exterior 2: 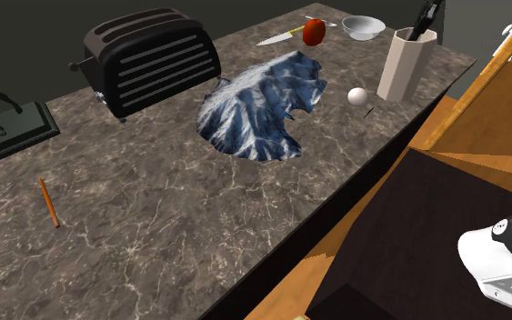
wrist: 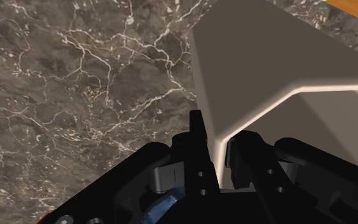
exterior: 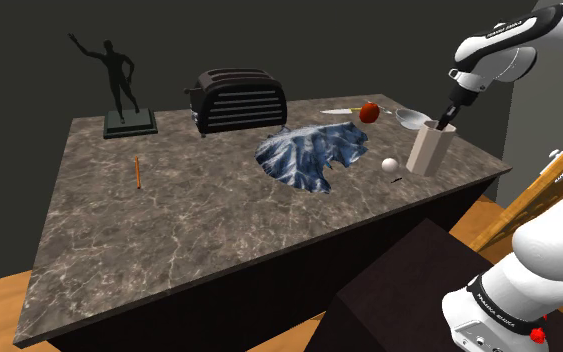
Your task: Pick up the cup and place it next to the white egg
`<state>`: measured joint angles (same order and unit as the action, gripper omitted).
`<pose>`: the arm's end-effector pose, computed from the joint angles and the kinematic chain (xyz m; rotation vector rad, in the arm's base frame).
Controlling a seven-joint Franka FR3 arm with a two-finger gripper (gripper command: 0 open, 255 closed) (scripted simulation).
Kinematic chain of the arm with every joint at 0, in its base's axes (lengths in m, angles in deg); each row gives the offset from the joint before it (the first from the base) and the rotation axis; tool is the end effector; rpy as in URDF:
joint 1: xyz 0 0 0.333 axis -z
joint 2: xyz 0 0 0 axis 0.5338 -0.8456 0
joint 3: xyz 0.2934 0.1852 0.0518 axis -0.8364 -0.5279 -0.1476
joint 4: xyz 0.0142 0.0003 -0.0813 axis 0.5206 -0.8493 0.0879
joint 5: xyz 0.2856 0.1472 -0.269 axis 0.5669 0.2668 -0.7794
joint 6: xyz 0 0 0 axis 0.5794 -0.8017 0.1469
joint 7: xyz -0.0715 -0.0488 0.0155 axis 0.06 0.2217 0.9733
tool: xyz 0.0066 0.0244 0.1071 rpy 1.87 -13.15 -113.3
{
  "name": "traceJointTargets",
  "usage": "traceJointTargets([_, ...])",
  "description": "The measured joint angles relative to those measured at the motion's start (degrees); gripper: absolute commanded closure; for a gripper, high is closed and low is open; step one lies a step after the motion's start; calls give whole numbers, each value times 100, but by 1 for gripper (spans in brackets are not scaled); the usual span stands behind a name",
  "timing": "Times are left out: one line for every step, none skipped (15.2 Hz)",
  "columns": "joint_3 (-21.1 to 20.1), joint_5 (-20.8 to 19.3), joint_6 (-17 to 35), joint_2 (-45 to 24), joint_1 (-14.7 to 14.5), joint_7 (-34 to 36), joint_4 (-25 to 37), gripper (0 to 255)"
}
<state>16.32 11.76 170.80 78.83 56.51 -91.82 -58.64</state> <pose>0.4121 -0.4120 0.4303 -3.0985 -0.3001 -0.1169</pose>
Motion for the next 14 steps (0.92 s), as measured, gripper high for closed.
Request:
traceJointTargets([3, 21, 71, -37, 5, -26, -38, 255])
traceJointTargets([4, 44, 131, -78, 10, -48, -62, 255])
traceJointTargets([0, 66, 195, -117, 9, -62, -91, 255])
traceJointTargets([-6, 82, 272, -140, 5, -67, -147, 255])
traceJointTargets([-5, 105, 356, -174, 10, -94, -201, 255])
traceJointTargets([-11, 131, 434, -217, 8, -107, -240, 255])
traceJointTargets([-17, 166, 519, -275, 9, -132, -272, 255])
traceJointTargets([-18, 183, 565, -304, 12, -149, -293, 255])
traceJointTargets([-18, 195, 590, -324, 15, -161, -300, 255])
traceJointTargets([-18, 199, 600, -331, 16, -165, -302, 255])
traceJointTargets([-18, 201, 604, -334, 17, -167, -304, 255])
traceJointTargets([-19, 202, 607, -335, 17, -168, -304, 255])
traceJointTargets([-18, 203, 608, -336, 17, -168, -305, 255])
traceJointTargets([-18, 203, 609, -336, 17, -168, -305, 255])
